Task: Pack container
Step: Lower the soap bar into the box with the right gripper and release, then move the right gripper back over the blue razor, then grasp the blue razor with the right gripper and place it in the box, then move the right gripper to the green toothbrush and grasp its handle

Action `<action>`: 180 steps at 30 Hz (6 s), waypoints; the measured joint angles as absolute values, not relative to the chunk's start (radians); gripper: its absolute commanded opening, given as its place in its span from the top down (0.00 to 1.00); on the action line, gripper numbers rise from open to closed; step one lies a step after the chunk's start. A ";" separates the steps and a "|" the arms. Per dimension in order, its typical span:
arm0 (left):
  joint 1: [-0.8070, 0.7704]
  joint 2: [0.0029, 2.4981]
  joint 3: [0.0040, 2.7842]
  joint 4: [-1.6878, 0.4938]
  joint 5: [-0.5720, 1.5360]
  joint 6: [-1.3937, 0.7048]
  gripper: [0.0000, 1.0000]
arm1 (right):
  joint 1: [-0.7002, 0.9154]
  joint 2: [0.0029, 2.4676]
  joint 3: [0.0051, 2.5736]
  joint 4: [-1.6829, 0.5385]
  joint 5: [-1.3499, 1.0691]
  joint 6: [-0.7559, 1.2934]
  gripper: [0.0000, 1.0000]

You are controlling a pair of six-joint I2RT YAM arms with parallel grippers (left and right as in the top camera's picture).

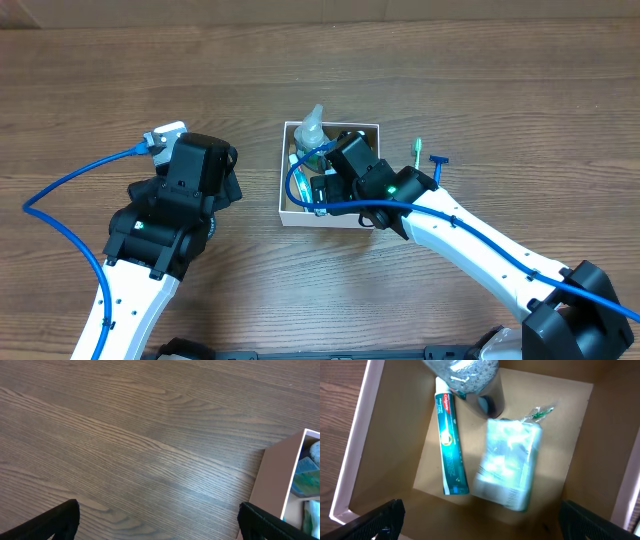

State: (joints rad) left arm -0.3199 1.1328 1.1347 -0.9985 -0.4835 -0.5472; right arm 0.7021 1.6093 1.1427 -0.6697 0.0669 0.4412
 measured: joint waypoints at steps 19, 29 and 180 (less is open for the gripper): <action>-0.320 1.133 1.135 -0.999 -0.484 -0.547 0.00 | 0.702 1.149 1.166 -0.967 0.313 0.444 0.00; -0.320 1.133 1.135 -0.999 -0.484 -0.547 0.00 | 0.624 1.223 1.166 -1.073 0.569 0.565 0.00; -0.320 1.133 1.135 -0.999 -0.484 -0.548 0.00 | 0.400 1.378 1.173 -0.957 0.328 0.418 0.06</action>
State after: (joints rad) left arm -0.3199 1.1328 1.1347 -0.9985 -0.4835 -0.5476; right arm 0.3996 1.3777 1.1732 -0.9569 0.3279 0.4183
